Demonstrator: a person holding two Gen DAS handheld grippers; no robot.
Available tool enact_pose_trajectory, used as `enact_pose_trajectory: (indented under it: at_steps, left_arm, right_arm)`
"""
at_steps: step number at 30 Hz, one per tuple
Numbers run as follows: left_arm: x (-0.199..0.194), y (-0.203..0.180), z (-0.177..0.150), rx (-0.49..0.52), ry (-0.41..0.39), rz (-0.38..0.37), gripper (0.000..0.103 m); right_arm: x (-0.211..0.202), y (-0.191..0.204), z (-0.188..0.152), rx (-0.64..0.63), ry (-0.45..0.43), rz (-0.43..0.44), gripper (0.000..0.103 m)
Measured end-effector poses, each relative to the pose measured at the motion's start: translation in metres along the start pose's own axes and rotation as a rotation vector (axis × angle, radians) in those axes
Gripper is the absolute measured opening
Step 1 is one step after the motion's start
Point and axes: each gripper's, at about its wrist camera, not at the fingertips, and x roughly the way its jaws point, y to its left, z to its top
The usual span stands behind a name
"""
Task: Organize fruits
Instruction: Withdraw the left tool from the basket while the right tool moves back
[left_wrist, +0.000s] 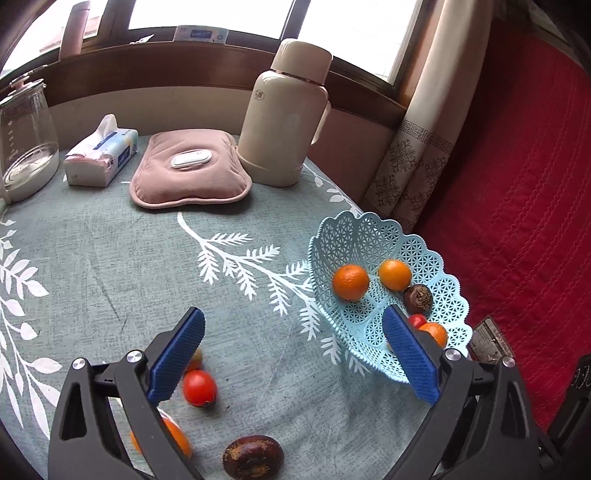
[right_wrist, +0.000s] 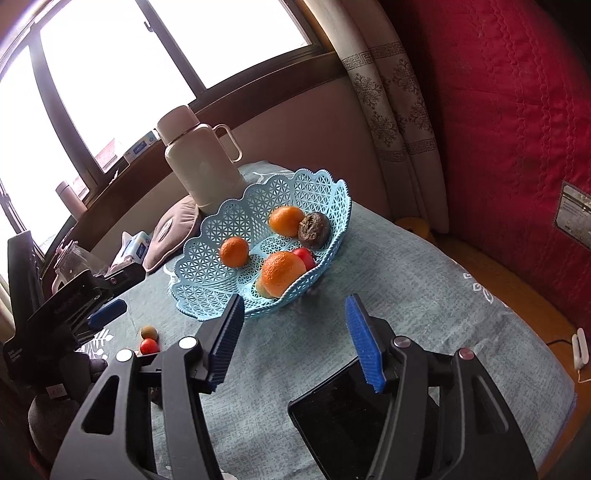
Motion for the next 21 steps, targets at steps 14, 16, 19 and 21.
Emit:
enact_pose_trajectory:
  at_steps: [14,16,19,21]
  left_arm:
    - [-0.037,0.055,0.005,-0.056,-0.080,0.069,0.098]
    - [-0.041,0.062,0.004,-0.069,-0.084,0.074,0.098]
    - [-0.047,0.072,0.000,-0.084,-0.089,0.080,0.098]
    - [-0.050,0.079,-0.002,-0.094,-0.089,0.084,0.098]
  right_arm:
    - [-0.003,0.029,-0.007,-0.059,0.015,0.027,0.064]
    - [-0.003,0.036,-0.010,-0.071,0.022,0.035,0.064]
    - [-0.002,0.047,-0.013,-0.094,0.033,0.045,0.064]
    - [-0.001,0.054,-0.016,-0.107,0.041,0.051,0.064]
